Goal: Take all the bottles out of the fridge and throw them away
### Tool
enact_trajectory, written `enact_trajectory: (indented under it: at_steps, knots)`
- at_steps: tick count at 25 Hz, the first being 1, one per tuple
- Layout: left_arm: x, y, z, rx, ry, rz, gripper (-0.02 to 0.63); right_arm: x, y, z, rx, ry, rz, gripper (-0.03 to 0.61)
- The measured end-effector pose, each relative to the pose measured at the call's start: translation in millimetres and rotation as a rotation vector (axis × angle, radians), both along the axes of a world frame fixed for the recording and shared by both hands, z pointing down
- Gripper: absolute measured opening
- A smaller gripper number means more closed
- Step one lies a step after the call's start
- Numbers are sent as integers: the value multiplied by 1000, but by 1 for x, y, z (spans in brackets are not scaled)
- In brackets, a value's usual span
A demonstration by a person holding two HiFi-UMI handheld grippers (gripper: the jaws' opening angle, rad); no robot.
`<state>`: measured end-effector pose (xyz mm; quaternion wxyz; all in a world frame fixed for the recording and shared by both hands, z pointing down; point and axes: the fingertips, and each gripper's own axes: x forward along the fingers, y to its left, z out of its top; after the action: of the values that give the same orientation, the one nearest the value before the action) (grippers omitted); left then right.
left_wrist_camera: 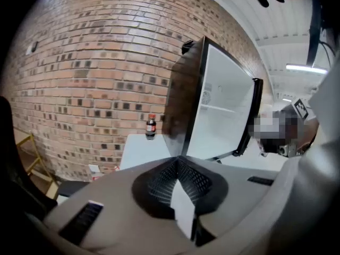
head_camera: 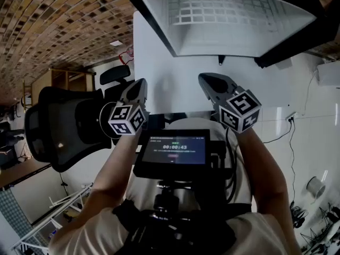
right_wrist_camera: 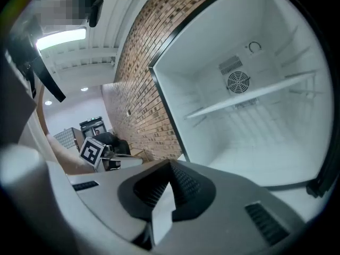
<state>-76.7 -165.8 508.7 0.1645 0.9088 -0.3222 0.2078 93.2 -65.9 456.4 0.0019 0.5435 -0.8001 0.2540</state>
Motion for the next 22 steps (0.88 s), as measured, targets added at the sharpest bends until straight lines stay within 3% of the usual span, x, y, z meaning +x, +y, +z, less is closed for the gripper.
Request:
enact_trajectory:
  at_steps: [12,22]
  knots:
    - [137,42,-42,35,95,252,2,78,33,-16,62,-5,150,3]
    - [196,73,-57,48,126,400,2,105,47,-30,118,90,173,3]
